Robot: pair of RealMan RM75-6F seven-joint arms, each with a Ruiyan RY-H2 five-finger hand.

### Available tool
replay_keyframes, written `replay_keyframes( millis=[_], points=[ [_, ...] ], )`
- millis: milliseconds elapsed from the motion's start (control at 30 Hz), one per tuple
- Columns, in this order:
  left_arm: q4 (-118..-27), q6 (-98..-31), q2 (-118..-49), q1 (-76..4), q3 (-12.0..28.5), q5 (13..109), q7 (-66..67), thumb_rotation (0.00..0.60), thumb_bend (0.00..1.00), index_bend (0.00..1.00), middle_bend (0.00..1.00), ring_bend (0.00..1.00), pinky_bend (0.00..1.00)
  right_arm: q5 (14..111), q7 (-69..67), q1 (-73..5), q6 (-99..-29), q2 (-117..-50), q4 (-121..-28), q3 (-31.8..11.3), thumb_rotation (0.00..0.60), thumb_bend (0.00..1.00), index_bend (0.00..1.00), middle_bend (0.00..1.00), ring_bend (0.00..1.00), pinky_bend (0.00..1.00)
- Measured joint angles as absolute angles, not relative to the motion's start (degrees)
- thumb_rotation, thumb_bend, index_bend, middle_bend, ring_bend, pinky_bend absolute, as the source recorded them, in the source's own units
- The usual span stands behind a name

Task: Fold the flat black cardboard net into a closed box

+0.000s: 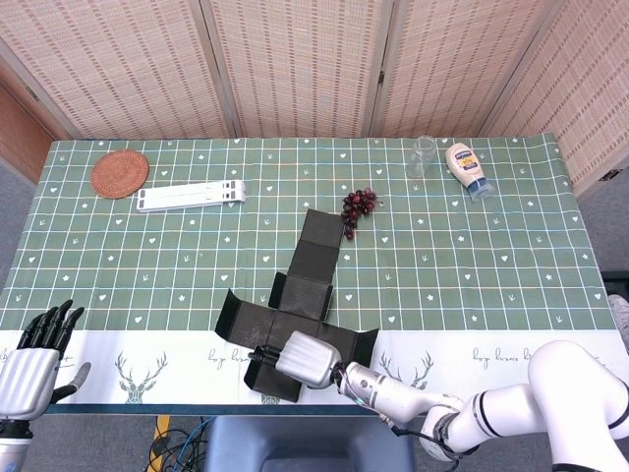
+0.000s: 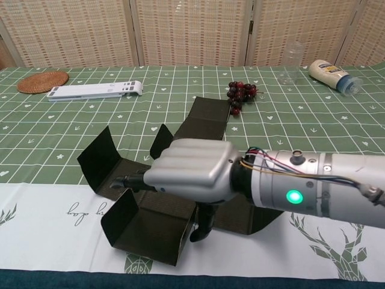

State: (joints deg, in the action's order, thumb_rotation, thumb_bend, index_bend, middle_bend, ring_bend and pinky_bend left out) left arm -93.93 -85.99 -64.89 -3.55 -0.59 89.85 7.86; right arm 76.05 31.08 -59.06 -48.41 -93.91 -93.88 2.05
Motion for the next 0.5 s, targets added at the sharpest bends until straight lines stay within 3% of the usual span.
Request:
replay_keyframes(
  millis=[500],
  points=[
    [-94.4, -87.1, -64.1, -2.6, -0.9, 89.8, 7.7, 0.6, 0.3, 0.05, 0.0, 0.02, 0.09, 69.1, 33.9, -63.4, -46.2, -108.8, -77.5, -10.1, 0.6, 0.0, 0.0, 0.18, 0.85, 1.0]
  ],
)
